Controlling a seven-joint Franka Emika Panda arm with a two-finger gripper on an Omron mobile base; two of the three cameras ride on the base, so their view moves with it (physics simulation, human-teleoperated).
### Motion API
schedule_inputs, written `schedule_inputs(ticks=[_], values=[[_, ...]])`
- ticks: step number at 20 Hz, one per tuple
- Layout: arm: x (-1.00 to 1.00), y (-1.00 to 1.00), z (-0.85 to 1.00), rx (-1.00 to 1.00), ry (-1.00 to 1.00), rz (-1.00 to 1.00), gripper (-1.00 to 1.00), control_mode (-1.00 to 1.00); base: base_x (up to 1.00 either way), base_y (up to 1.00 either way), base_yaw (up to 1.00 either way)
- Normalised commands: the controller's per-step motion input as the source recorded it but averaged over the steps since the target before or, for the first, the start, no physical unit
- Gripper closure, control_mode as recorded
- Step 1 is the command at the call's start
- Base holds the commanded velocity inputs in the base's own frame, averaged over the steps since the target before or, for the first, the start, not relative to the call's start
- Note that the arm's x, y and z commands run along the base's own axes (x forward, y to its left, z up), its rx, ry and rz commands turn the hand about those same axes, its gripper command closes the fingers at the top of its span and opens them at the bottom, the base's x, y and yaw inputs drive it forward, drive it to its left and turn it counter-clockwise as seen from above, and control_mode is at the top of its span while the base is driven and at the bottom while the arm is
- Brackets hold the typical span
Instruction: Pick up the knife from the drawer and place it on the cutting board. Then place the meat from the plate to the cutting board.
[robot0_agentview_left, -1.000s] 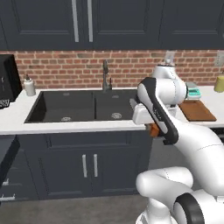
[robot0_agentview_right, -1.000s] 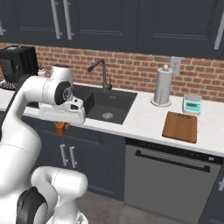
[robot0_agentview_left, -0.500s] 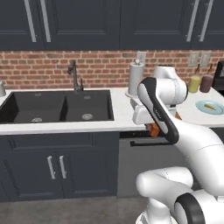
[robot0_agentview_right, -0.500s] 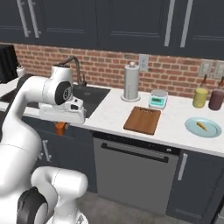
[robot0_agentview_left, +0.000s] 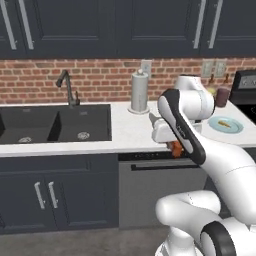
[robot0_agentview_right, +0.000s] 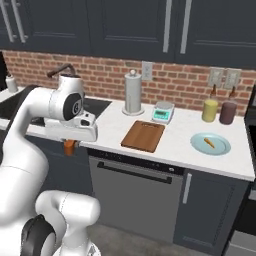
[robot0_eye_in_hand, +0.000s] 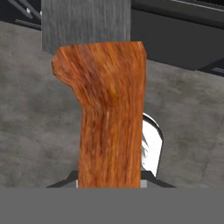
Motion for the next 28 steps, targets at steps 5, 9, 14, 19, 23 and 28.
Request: schedule_inputs(ticks=[5, 9, 14, 19, 23, 28], values=[[0.00, 0.00, 0.00, 0.00, 0.00, 0.00, 1.00, 1.00, 0.37, -0.52, -0.11], [0.00, 0.00, 0.00, 0.00, 0.00, 0.00, 1.00, 1.00, 0.23, -0.28, -0.20], [0.00, 0.00, 0.00, 0.00, 0.00, 0.00, 1.00, 1.00, 0.32, -0.14, -0.21], [0.00, 0.00, 0.00, 0.00, 0.00, 0.00, 1.00, 1.00, 0.55, -0.14, -0.12], [0.00, 0.00, 0.00, 0.00, 0.00, 0.00, 1.00, 1.00, 0.36, -0.25, -0.05], [0.00, 0.00, 0.00, 0.00, 0.00, 0.00, 1.00, 1.00, 0.01, -0.18, 0.00]])
